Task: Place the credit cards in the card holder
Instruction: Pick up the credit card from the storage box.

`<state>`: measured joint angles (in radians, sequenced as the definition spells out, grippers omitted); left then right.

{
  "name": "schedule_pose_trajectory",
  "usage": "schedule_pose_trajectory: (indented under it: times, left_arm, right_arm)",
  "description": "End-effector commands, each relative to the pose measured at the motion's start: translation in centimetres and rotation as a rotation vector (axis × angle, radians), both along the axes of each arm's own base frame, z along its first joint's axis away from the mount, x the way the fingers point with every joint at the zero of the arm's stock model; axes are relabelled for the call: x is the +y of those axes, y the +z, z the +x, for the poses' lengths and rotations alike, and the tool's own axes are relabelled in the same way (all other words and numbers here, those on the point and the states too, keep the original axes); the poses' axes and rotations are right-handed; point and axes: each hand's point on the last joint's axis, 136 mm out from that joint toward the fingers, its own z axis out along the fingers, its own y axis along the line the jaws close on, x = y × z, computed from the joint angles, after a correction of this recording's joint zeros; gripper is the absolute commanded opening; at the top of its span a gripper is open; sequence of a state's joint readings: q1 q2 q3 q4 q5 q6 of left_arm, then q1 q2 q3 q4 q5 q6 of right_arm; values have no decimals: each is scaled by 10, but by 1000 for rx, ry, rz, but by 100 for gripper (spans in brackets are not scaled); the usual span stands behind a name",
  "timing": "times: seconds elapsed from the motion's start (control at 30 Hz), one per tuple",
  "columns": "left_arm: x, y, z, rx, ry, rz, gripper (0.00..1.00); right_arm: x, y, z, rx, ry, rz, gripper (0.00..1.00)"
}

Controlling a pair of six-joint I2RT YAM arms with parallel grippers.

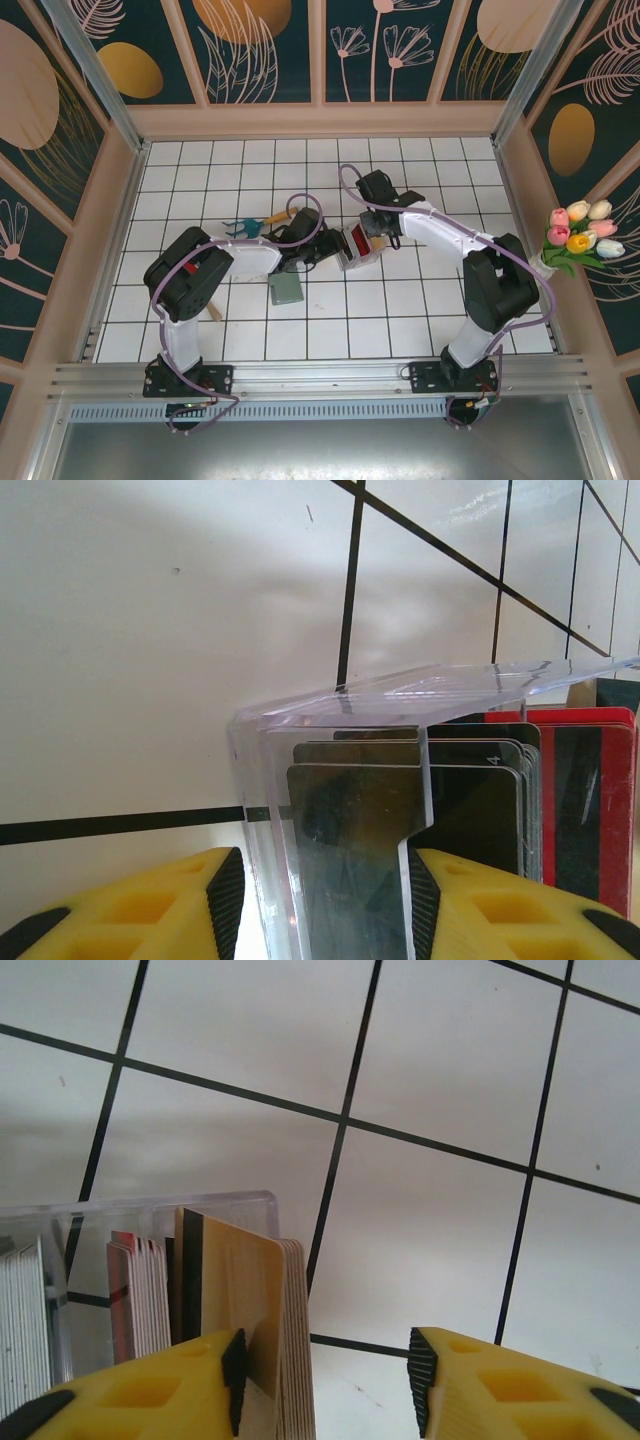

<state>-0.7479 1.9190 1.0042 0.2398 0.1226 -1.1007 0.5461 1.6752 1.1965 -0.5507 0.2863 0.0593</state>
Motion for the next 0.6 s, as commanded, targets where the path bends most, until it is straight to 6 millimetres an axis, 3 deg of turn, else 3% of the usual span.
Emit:
schedule_pose_trajectory:
  times: [0.0,0.23,0.4,0.57]
  left_arm:
    - [22,-29,-8,46,25,105,48]
    - [22,-29,-8,46,25,102,48]
    - [22,-29,-8,46,24,103,48]
    - [21,-27,-8,42,17,100,48]
  right_arm:
    - [-6,12,0,-7,-16,-17,42]
    - [-5,13,0,-7,-12,-14,23]
    - [-3,17,0,-8,-8,-2,16]
    - [6,29,-3,-4,10,64,3]
